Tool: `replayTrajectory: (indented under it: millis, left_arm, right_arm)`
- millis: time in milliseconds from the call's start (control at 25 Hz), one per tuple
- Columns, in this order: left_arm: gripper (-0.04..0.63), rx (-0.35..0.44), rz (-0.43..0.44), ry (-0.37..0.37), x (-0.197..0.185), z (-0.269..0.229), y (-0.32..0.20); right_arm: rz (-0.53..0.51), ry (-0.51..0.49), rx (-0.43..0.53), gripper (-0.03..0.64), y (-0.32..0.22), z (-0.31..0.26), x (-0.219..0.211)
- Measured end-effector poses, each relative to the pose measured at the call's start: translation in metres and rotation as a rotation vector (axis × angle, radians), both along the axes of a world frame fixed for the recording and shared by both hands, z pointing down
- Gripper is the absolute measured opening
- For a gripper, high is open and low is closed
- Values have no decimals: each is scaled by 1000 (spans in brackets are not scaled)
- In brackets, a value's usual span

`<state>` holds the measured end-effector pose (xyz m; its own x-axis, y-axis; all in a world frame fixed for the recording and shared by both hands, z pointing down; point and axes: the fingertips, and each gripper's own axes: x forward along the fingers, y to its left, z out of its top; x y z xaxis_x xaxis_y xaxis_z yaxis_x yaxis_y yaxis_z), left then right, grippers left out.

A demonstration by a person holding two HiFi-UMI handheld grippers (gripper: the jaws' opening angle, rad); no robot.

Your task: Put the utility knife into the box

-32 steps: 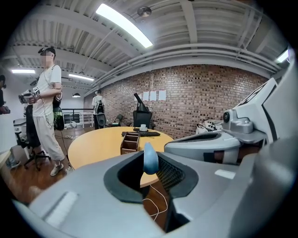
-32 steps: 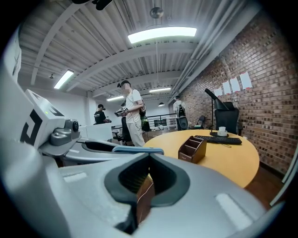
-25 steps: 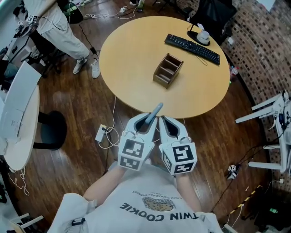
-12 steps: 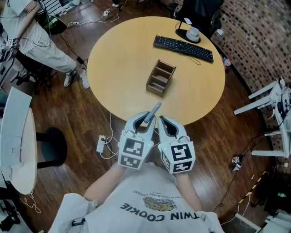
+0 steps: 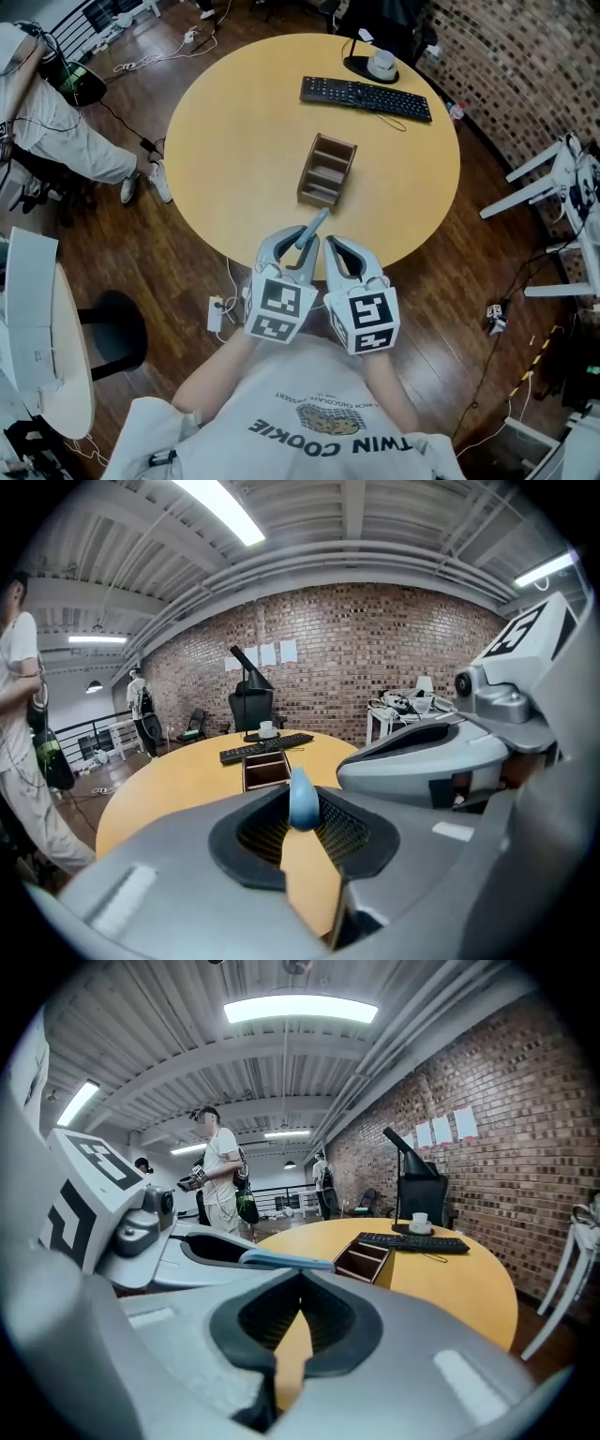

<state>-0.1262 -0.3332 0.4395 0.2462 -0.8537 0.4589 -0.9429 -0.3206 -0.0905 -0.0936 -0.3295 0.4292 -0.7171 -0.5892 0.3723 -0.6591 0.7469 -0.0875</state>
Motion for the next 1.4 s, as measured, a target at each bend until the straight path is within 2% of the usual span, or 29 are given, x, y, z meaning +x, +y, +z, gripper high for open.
replayTrajectory:
  millis: [440,640,720,1240,1400]
  left_arm:
    - [72,-53,189,-289,-13,32,-44]
    - [72,-47,305,-485,-15,47,-60]
    - [72,-52,344,-543,-17,54,-65]
    - [72,-84,586,-786,-18,88,-99]
    - [72,-111,660,-835,-15,100,-107]
  right_arm:
    - [61,32,-13,1,-33,17,-14]
    - [79,40,-20,2,-44,21,-19]
    - [91,39,-24,2,-49,24,-19]
    - [172,40,-51,2,-69,34,-11]
    - [195,44,-57,2,-71,38,-6]
